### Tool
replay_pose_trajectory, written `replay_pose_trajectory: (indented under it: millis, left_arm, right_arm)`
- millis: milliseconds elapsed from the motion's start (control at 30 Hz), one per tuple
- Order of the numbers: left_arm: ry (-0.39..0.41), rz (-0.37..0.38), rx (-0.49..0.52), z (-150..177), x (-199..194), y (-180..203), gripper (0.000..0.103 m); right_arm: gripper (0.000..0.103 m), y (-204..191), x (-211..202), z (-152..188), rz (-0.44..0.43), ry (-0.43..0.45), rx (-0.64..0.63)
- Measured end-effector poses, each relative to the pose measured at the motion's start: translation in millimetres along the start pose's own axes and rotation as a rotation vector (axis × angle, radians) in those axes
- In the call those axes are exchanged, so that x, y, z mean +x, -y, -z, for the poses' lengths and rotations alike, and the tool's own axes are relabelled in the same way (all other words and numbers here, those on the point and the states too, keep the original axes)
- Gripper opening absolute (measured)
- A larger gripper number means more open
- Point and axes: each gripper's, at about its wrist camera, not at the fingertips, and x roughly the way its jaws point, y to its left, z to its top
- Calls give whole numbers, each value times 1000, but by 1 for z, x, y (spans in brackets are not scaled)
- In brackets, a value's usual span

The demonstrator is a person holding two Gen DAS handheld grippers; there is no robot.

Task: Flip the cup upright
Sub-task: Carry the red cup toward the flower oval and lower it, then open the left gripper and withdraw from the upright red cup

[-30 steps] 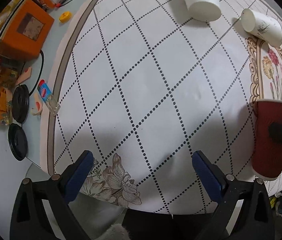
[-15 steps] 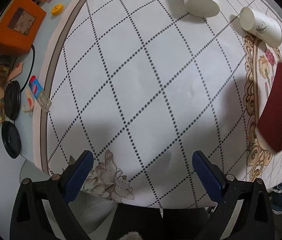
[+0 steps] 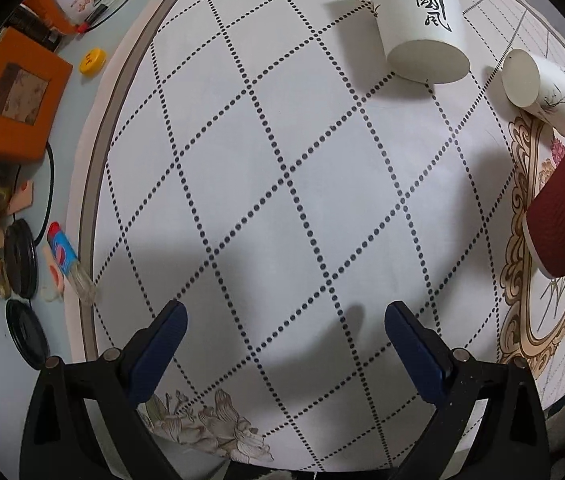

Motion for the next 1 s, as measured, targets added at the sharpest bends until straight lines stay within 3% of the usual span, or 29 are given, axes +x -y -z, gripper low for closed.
replay_pose_trajectory:
  millis: [333, 433, 600, 800, 1000]
  left_arm:
    - [55, -10, 53, 18, -13, -2, 101]
    - [75, -13, 60, 26, -23, -1, 101]
    - [140, -36, 60, 54, -55, -3, 101]
    - [230, -55, 51, 85, -97, -6, 101]
    - [351, -45, 51, 111, -157, -4, 101]
  right_arm:
    - [77, 3, -18, 24, 0, -66, 11]
    - [88, 5, -23, 27, 2, -79, 9]
    - [93, 11, -40, 30, 5, -77, 14]
    - [103, 20, -83, 29, 39, -55, 3]
    - [103, 35, -149, 21, 94, -34, 13]
